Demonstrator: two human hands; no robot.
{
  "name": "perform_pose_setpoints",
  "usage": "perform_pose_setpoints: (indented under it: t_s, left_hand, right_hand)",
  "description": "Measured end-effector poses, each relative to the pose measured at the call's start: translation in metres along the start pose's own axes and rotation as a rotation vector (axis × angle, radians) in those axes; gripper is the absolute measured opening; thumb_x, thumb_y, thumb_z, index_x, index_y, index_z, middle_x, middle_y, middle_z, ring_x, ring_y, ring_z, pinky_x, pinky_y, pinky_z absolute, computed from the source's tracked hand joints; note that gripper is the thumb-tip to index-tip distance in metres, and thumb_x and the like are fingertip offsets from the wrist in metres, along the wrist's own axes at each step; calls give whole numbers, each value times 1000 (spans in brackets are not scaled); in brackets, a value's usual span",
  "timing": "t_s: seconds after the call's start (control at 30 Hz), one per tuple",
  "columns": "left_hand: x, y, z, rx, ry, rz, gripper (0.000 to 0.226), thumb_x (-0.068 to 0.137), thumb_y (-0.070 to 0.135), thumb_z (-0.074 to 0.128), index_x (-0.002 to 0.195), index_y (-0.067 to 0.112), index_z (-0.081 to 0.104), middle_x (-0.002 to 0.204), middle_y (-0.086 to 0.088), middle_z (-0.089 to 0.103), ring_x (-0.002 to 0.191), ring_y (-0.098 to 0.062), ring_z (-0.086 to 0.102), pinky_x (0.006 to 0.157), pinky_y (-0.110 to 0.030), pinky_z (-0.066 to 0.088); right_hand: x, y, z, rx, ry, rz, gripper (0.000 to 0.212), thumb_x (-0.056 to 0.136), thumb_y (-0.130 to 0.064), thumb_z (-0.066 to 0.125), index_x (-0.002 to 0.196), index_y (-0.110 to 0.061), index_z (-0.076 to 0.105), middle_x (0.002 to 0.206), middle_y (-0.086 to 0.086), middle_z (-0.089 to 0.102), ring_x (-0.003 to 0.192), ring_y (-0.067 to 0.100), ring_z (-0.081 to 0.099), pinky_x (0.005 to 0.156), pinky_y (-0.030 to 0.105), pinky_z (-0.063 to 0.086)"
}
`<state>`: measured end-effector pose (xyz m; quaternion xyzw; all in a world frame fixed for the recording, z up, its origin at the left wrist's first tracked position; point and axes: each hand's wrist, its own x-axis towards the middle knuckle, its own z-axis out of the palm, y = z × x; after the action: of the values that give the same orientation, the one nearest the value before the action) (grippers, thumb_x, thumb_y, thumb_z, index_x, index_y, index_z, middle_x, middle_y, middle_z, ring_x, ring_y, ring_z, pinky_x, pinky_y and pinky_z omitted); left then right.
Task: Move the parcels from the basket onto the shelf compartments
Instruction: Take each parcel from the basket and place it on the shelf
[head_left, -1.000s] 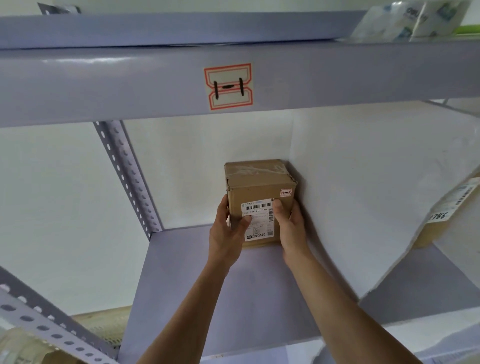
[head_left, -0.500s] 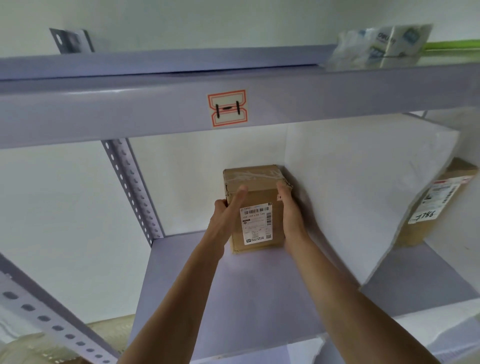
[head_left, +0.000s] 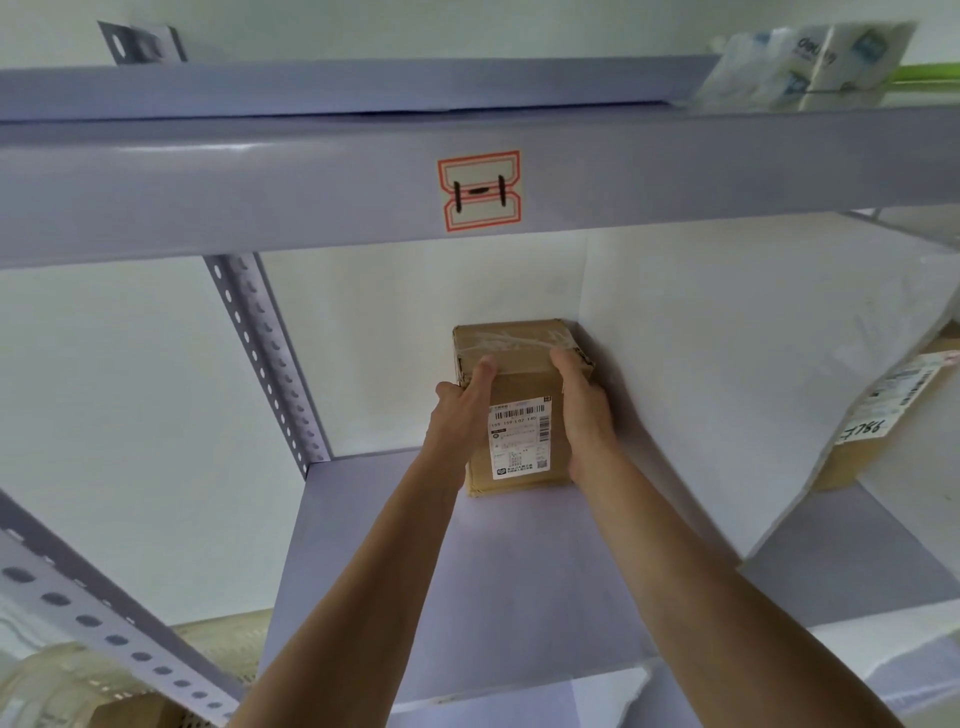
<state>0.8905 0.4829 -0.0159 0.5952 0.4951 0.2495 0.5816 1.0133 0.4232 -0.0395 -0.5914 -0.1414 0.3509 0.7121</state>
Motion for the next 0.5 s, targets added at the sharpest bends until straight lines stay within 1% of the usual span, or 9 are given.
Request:
perform_pose_setpoints:
  t_s: [0.07,0.17,0.27,0.33,0.4,0.47,0.5]
  left_hand:
    - [1,-1,0,-5,4,10,70,95,72,54,134,15,45,124,-7,62,116,-30,60,106,-48,50]
    - [2,-1,0,-25,4,22,62,96,70,55,126,17,44,119,-3,61,116,-29,60,106,-46,49]
    - [0,0,-1,-24,-7,13,68,94,74,54,131,17,45,127,-5,60,119,-30,58,107,-47,47]
    - [-3,1,-2,-9,-21,2,82,93,81,49,142,15,43,134,-7,58,124,-32,56,111,-51,46]
    - [-5,0,-3,7,-36,12,95,91,87,43,151,13,38,141,-9,56,129,-34,54,114,-54,44]
    - [-7,1,-5,18,-53,17,102,90,89,38,156,12,35,145,-11,54,132,-35,53,115,-55,43]
    - [-8,1,-6,19,-63,18,104,89,90,36,157,12,34,147,-11,54,133,-35,52,115,-54,43]
  right_hand:
    - [1,2,0,-10,15,0,68,67,-67,73,111,-16,79,101,4,82,92,26,80,89,53,64]
    - [1,3,-1,-30,14,-11,51,80,-58,70,104,-14,80,99,5,82,91,26,80,85,48,63]
    - [2,5,0,-23,13,-34,48,87,-57,68,107,-14,79,101,5,82,93,25,79,86,46,63]
    - [-2,2,0,-43,6,-42,52,87,-63,67,111,-18,79,103,0,82,96,21,79,87,43,64]
    - [-6,0,0,-50,-9,-44,64,80,-74,66,118,-23,77,107,-4,82,101,18,78,91,40,62]
    - [-8,0,-1,-34,-36,-52,78,69,-84,66,122,-27,76,113,-4,80,108,19,76,98,44,59]
    - [-7,0,-1,-17,-38,-47,82,66,-87,66,123,-29,76,116,-3,80,111,20,75,102,46,57]
